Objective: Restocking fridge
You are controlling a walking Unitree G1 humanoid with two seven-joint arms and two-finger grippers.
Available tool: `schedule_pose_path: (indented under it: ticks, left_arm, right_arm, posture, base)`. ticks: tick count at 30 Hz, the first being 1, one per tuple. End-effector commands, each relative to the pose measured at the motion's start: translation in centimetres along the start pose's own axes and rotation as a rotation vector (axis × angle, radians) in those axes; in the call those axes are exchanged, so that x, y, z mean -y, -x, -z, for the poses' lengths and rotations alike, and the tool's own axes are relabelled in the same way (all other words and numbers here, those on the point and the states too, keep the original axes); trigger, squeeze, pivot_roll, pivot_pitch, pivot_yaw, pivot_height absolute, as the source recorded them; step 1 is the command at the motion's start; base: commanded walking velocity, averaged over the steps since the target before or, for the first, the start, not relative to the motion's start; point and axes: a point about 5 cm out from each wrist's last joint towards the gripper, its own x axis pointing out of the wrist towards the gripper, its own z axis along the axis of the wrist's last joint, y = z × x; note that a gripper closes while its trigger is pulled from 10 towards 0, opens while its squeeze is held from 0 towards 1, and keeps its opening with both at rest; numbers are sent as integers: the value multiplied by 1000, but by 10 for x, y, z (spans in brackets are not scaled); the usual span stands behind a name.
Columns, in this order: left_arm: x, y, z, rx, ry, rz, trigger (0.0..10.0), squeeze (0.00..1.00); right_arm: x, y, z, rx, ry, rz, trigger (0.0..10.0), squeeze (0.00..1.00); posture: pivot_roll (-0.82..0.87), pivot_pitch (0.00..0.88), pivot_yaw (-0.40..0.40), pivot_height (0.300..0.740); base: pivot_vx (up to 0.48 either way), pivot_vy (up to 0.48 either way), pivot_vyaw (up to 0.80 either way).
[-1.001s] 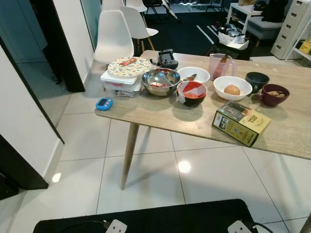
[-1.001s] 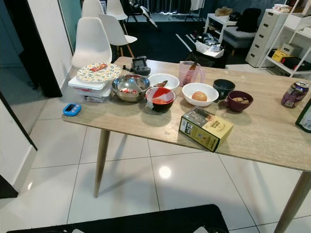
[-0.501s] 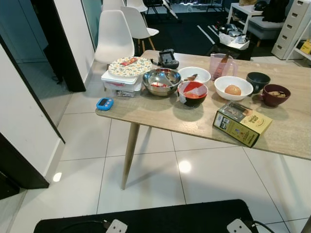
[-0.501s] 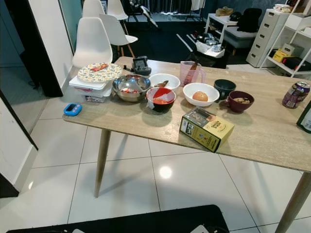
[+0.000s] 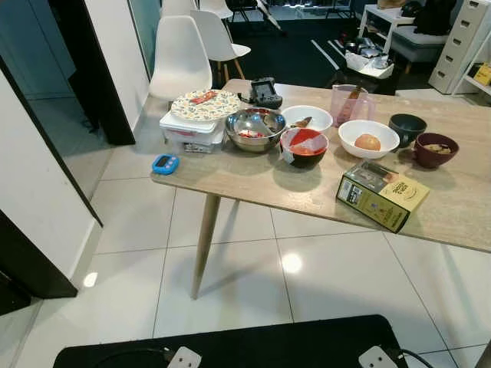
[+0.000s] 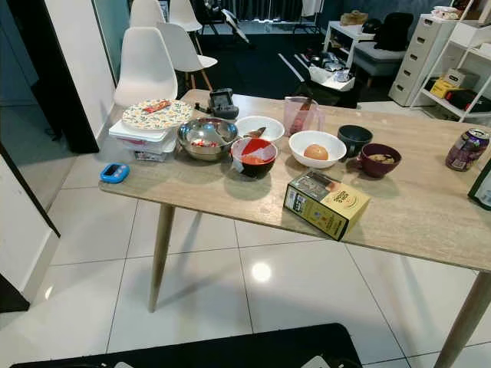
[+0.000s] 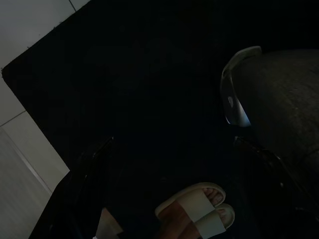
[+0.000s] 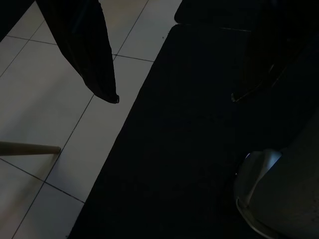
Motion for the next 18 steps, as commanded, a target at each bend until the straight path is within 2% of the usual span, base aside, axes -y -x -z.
schedule_pose_path:
  ticks: [1,18]
  left_arm:
    - [9,-1,1,-11,1,25,10000,0]
    - [9,-1,3,-15,-1,29,10000,0]
  right_arm:
    - [-2,0,2,-9,-13,-4,10000,0]
    - [-5,0,2,-11,-18,-11,10000,0]
  posture:
    - [-34,0,-39,740]
    - [-36,0,-35,740]
  base:
    - [0,0,0]
    - [0,0,0]
